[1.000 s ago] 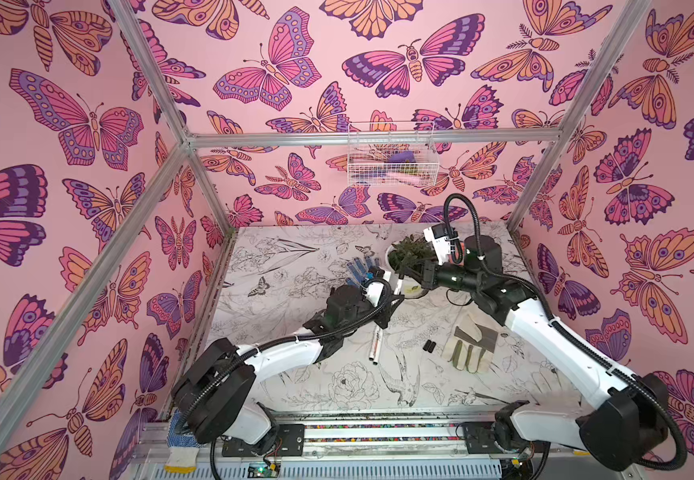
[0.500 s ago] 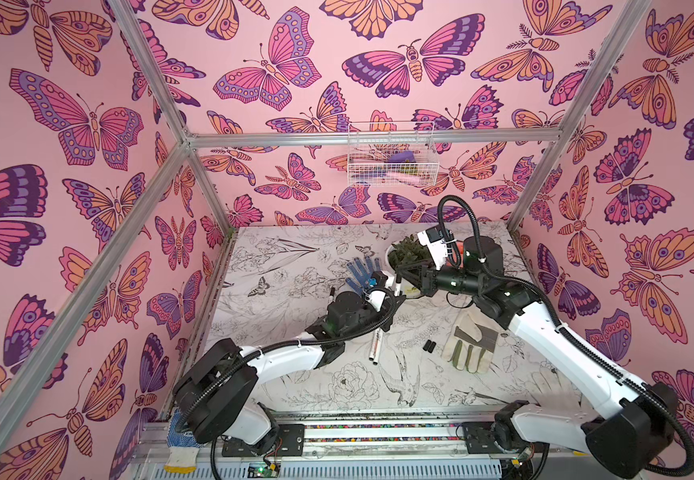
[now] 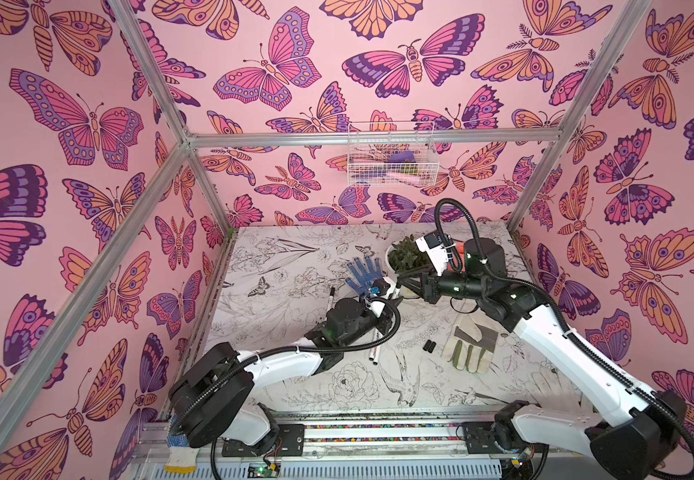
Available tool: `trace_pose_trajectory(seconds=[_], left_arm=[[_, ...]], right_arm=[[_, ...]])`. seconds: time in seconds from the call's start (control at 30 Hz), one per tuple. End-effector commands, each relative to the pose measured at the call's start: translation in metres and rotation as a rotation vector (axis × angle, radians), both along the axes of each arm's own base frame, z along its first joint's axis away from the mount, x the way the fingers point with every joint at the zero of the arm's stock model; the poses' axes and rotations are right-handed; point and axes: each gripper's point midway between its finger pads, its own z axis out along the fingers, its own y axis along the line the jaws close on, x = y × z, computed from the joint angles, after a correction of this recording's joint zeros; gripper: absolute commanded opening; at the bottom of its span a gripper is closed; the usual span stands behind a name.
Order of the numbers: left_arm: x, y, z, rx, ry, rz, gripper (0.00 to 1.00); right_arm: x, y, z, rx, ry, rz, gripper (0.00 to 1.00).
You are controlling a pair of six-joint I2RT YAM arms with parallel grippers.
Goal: Insert the pens into the pen caps
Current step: 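Press the black cap down onto the marker tip with the right gripper, then open the right gripper off the cap and draw it back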
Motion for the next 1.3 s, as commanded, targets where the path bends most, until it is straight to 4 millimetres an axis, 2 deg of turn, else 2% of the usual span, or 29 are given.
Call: trace_pose_trajectory(seconds=[0.0,0.23,0.37,0.6,0.8,0.97,1.17,1.27], left_arm=[[-0.002,0.007,0.055,-0.121,-0.144,0.032,0.0],[-0.005,0.005,0.048,-0.113,-0.134,0.025,0.0],[-0.004,0.005,0.043,-0.112,-0.116,0.031,0.0],[-0.005,0.001,0.024,-0.104,-0.051,0.013,0.0],[-0.006,-0.002,0.015,-0.109,-0.011,-0.001,0.0],[-0.006,-0.003,0.014,-0.114,-0.001,-0.008,0.0],[-0.008,-0.003,0.017,-0.122,-0.003,-0.014,0.0],[-0.009,-0.003,0.017,-0.123,-0.002,-0.017,0.0]], right_arm=[[-0.023,0.003,-0.022,-0.051,0.118,0.068,0.28],[-0.007,-0.005,-0.008,-0.034,0.076,-0.023,0.41],[-0.005,-0.009,0.006,-0.002,0.045,-0.041,0.42],[-0.014,0.001,0.031,0.064,0.031,0.042,0.42],[-0.011,0.007,0.045,0.095,0.016,0.052,0.41],[0.0,0.013,0.046,0.098,0.016,0.045,0.38],[0.009,0.019,0.035,0.087,0.046,0.032,0.31],[0.014,0.018,0.032,0.081,0.049,0.012,0.21]])
